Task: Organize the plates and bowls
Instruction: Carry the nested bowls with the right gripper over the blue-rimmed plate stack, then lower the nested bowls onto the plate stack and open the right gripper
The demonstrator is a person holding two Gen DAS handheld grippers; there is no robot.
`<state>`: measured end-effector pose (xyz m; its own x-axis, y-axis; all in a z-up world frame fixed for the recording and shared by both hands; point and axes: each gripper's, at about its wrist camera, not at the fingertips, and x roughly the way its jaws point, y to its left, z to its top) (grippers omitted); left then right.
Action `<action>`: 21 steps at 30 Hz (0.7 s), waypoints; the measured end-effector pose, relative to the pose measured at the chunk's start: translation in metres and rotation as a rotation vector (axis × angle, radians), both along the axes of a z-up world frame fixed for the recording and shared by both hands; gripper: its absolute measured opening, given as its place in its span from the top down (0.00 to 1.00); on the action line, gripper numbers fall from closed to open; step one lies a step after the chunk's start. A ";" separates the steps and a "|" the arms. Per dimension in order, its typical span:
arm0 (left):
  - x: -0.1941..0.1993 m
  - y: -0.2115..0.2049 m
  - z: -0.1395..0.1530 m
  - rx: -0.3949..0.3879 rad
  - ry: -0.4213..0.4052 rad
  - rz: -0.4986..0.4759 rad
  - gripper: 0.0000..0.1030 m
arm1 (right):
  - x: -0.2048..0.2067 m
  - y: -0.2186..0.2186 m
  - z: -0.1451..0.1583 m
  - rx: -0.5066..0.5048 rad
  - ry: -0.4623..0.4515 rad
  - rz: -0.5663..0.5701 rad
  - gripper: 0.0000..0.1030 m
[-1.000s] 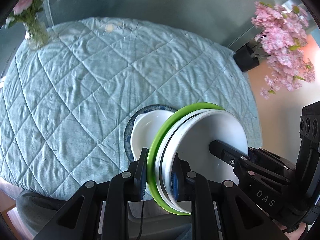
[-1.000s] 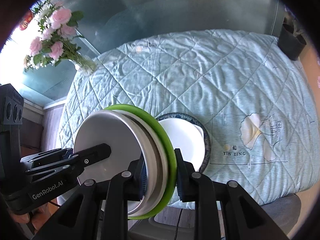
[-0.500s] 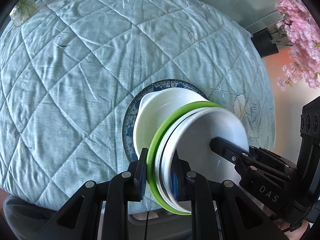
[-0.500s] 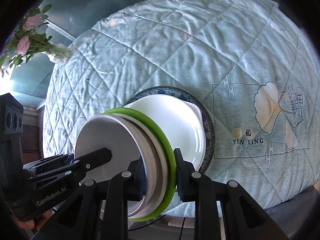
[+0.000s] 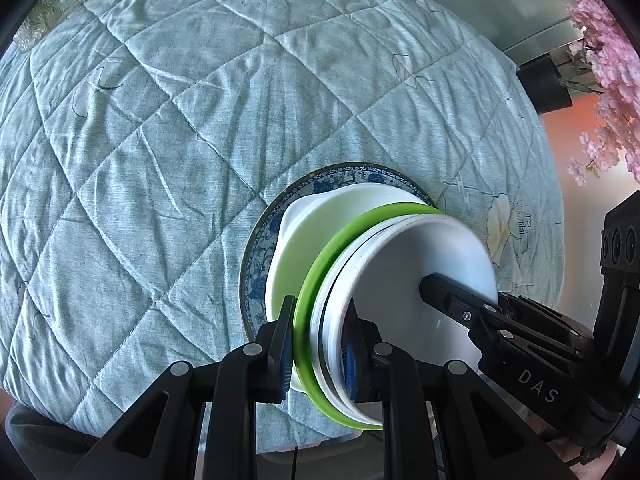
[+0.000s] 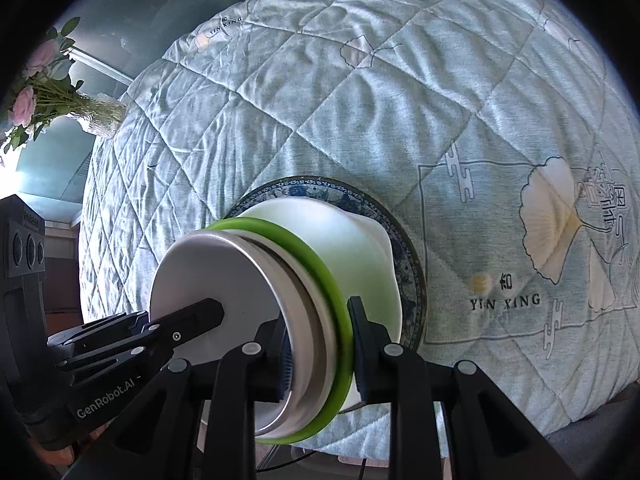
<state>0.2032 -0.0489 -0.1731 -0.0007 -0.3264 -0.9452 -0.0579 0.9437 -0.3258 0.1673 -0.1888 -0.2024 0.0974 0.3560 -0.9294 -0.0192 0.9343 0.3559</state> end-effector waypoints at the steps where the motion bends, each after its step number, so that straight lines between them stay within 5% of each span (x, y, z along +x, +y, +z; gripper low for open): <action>1: 0.000 0.000 0.000 0.000 -0.002 0.001 0.85 | 0.001 0.001 -0.001 -0.004 -0.005 0.005 0.77; 17: 0.003 0.006 0.007 -0.004 -0.017 0.021 0.83 | 0.003 -0.001 0.008 -0.012 -0.056 -0.011 0.74; 19: 0.000 0.009 0.023 0.018 -0.063 0.018 0.78 | 0.001 -0.002 0.021 -0.014 -0.093 -0.003 0.64; 21: -0.006 0.013 0.044 0.038 -0.125 0.018 0.67 | -0.004 -0.006 0.037 -0.004 -0.127 -0.007 0.39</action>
<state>0.1971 -0.0364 -0.1287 0.1235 -0.2893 -0.9493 -0.0364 0.9546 -0.2956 0.1636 -0.1949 -0.1657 0.2168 0.3514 -0.9108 -0.0571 0.9359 0.3475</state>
